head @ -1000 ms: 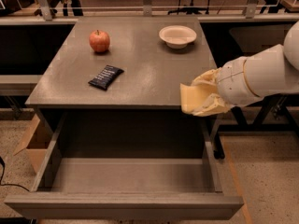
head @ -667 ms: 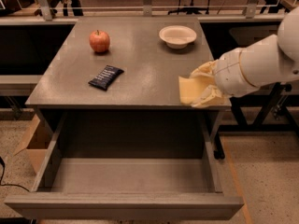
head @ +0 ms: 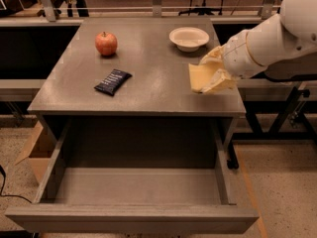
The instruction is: Pick sponge from top drawer and place on counter
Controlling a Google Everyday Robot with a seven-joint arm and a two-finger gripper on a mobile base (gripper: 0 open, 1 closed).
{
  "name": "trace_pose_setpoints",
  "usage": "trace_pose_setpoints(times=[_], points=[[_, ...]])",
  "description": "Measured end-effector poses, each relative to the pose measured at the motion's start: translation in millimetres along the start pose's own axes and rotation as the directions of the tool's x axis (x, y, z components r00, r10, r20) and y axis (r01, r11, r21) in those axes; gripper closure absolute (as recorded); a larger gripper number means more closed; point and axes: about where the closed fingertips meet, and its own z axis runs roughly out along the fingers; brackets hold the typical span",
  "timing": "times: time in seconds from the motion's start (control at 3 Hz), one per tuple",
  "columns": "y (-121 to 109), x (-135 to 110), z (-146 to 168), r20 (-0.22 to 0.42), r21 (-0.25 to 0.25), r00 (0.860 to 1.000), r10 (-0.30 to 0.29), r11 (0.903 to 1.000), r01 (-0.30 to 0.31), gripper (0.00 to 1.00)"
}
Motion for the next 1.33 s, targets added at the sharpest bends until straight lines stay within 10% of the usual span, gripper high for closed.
trace_pose_setpoints(times=[0.67,1.33], points=[[-36,23,40,0.053,-0.038,0.997,0.048,0.9982,-0.046,1.0],[-38,23,46,0.061,-0.044,0.997,0.05,0.9979,-0.047,0.63]])
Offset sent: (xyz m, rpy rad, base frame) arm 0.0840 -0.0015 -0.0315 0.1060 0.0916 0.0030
